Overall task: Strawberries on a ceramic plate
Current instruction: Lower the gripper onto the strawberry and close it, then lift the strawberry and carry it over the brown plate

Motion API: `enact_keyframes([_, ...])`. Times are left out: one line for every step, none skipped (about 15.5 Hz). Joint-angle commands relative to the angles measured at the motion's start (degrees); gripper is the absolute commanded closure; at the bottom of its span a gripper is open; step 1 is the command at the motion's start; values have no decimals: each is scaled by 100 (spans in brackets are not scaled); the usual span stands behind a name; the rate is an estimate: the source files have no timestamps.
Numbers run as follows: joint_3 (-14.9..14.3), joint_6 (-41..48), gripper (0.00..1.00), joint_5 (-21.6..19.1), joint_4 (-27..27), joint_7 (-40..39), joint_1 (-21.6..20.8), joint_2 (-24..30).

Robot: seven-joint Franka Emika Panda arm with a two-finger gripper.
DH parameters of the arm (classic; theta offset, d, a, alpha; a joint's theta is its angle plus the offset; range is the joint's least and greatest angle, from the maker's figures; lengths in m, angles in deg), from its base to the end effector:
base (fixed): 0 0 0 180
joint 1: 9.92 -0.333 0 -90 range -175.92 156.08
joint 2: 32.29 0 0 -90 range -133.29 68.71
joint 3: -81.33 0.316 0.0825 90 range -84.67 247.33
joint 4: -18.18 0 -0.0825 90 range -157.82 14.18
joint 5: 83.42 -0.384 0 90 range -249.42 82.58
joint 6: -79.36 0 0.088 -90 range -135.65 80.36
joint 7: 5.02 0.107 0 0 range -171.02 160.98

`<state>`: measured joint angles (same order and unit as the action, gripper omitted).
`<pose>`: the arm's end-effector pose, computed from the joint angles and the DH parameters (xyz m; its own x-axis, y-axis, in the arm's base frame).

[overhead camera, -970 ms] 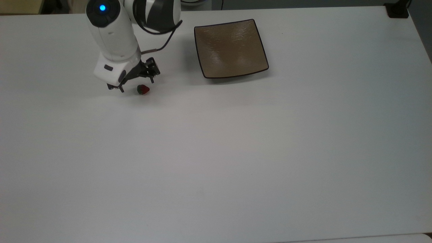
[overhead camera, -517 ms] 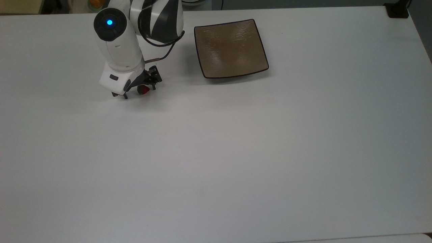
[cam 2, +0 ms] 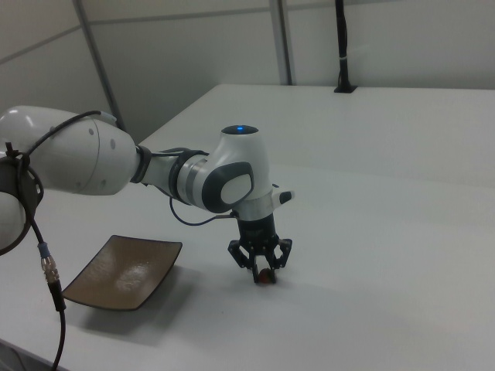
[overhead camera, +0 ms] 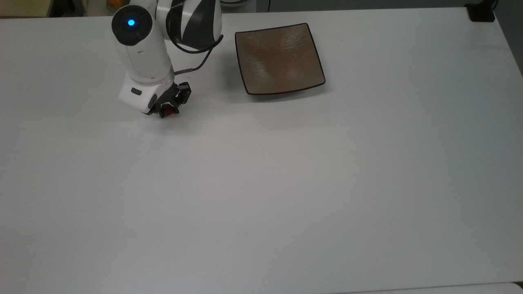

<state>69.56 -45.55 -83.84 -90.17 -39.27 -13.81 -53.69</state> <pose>0.6140 -0.0782 0.3054 0.8887 0.4470 -0.1021 0.4506 -0.8926 0.0137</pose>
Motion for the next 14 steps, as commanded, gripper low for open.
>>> enact_keyframes([52, 606, 87, -37, -19, -73, -33, 408])
enact_keyframes([69, 878, 87, -37, 51, -65, -59, 479])
enact_keyframes([69, 1159, 87, -37, 121, -30, -155, 566])
enact_keyframes([61, 1397, 87, -37, 200, -12, -243, 637])
enact_keyframes([69, 1634, 87, -46, 253, -3, -305, 742])
enact_keyframes([69, 1845, 87, -46, 271, 6, -392, 882])
enact_keyframes([69, 2047, 87, -46, 262, 6, -471, 1058])
enact_keyframes([61, 2319, 86, -46, 271, 6, -551, 1233])
enact_keyframes([61, 2600, 86, -37, 271, 15, -647, 1392])
enact_keyframes([52, 2942, 86, -37, 288, 110, -822, 1628])
enact_keyframes([61, 3155, 86, -37, 289, 251, -911, 1761])
enact_keyframes([61, 3296, 86, -37, 280, 400, -1016, 1893])
enact_keyframes([61, 3350, 86, -37, 271, 575, -1156, 2016])
enact_keyframes([61, 3420, 86, -37, 262, 812, -1227, 2104])
